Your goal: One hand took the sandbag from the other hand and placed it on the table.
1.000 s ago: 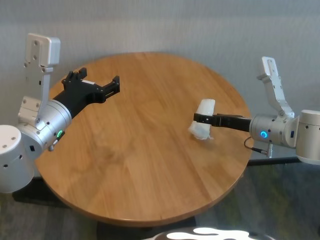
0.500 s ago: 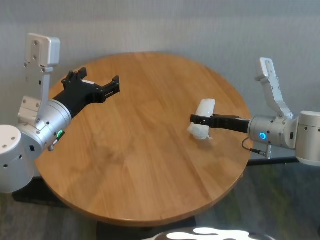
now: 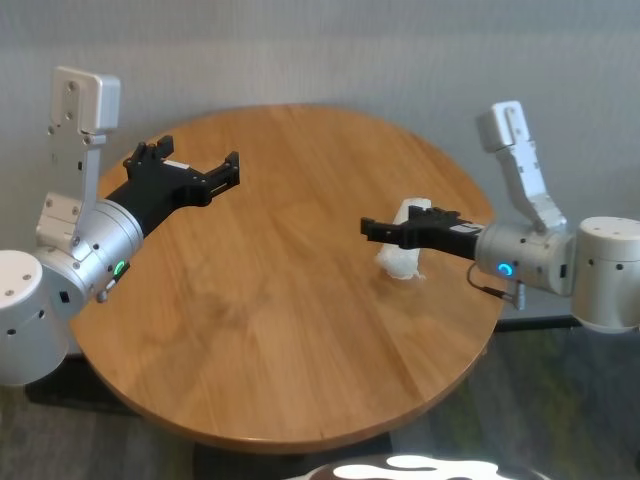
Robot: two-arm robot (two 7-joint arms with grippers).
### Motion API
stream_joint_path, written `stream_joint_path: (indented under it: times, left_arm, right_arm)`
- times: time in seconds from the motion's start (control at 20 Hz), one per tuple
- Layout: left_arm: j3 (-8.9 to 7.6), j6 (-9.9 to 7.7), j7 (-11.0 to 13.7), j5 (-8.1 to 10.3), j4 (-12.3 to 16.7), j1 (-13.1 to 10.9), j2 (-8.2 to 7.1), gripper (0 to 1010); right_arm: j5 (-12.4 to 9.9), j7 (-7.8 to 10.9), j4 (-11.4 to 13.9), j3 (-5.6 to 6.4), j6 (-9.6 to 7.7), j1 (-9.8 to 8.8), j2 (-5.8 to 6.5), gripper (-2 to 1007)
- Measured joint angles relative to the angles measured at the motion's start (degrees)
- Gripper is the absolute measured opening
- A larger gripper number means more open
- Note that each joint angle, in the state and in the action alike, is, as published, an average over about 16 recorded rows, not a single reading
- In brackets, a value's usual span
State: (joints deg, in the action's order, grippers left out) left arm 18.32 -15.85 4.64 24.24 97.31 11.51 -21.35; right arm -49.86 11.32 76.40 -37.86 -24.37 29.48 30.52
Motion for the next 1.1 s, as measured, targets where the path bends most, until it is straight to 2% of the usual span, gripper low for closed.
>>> stream_joint_path:
  times: [0.3, 0.65, 0.9, 1.1]
  left_arm:
    - [0.0, 0.0, 0.0, 0.0, 0.0, 0.0, 0.0, 1000]
    - [0.0, 0.0, 0.0, 0.0, 0.0, 0.0, 0.0, 1000]
    - [0.0, 0.0, 0.0, 0.0, 0.0, 0.0, 0.0, 1000]
    - [0.0, 0.0, 0.0, 0.0, 0.0, 0.0, 0.0, 1000]
  right_arm:
    - [5.26, -0.96, 1.71, -1.8, 2.95, 0.7, -1.61, 1001]
    - [11.02, -2.39, 2.02, -3.73, 5.99, 2.29, -4.64, 1001]
    - [14.11, -3.15, 1.43, -4.5, 7.53, 3.64, -6.72, 1001]
    - [15.77, -3.46, 0.78, -4.57, 8.26, 4.67, -8.08, 1001]
